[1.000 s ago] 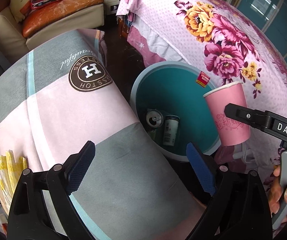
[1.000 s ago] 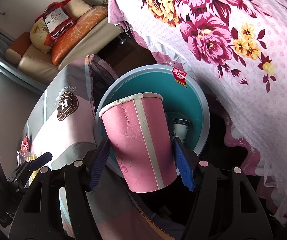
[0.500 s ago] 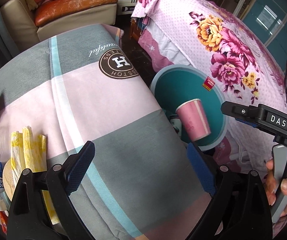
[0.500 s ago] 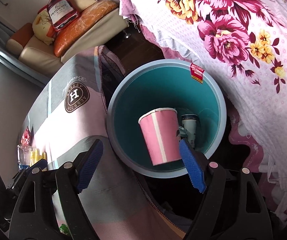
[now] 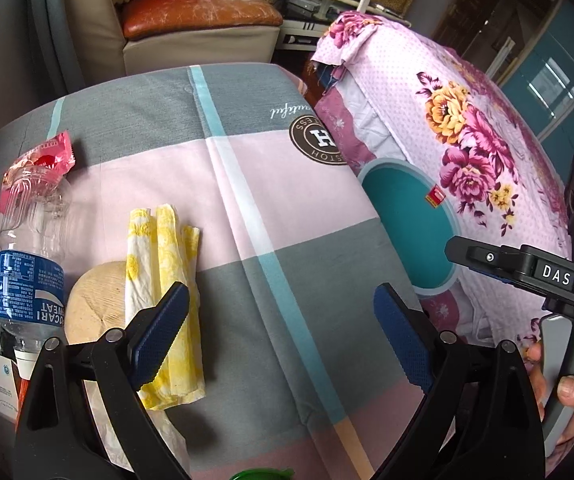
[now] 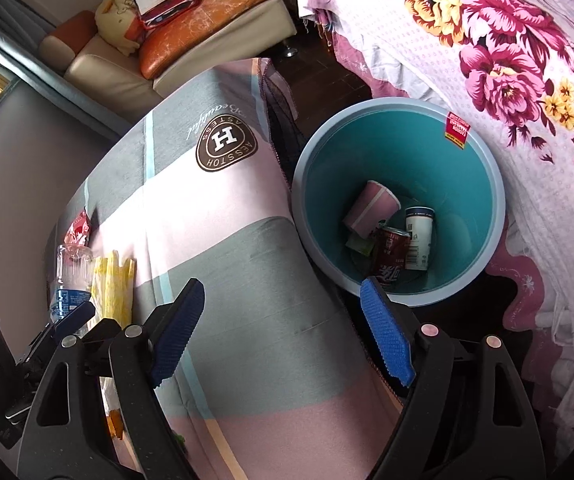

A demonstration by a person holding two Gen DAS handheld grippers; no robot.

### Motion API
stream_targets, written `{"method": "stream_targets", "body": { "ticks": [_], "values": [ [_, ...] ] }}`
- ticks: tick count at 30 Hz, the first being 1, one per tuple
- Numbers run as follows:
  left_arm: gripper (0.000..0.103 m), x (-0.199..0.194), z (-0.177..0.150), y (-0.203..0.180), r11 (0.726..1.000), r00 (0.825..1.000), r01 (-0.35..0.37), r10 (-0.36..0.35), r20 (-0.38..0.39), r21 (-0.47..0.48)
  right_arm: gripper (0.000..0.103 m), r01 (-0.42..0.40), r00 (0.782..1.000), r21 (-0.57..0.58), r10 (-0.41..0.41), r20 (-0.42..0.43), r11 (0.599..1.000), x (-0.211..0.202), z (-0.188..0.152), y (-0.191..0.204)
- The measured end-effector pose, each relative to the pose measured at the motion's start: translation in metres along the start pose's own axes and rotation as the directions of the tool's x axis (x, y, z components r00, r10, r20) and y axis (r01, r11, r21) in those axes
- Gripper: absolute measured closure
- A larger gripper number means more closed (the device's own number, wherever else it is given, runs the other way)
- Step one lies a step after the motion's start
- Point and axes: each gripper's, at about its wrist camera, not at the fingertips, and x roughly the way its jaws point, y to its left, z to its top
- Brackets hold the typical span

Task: Collect trash
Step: 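Grasp the yellow-patterned wrapper with the right tool while the left tool grasps the water bottle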

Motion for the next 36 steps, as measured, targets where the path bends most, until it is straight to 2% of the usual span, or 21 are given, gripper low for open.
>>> {"method": "stream_targets", "body": {
  "ticks": [9,19,25,33,36],
  "values": [
    [0.009,-0.039,-0.015,0.074,0.994,0.997,-0.043,0.05,0.066,-0.101,0.027,-0.038,0.996,-0.117,0.028,-0.087,0.992,0.025,-0.026,0.077],
    [0.008,-0.058,-0.029,0.137,0.978,0.992,-0.075,0.092,0.085,-0.193,0.026,-0.109,0.975,-0.219,0.062,-0.212,0.97,0.071,-0.049,0.152],
    [0.008,-0.059,-0.032,0.166,0.967,0.991,-0.083,0.106,0.085,-0.242,0.026,-0.135,0.971,-0.231,0.082,-0.223,0.964,0.088,-0.048,0.174],
    [0.008,-0.057,-0.03,0.189,0.959,0.99,-0.091,0.115,0.076,-0.268,0.027,-0.159,0.966,-0.201,0.11,-0.235,0.967,0.108,-0.043,0.181],
    [0.008,-0.053,-0.027,0.192,0.959,0.99,-0.096,0.119,0.07,-0.266,0.039,-0.159,0.966,-0.213,0.107,-0.235,0.964,0.112,-0.044,0.185]
  ]
}}
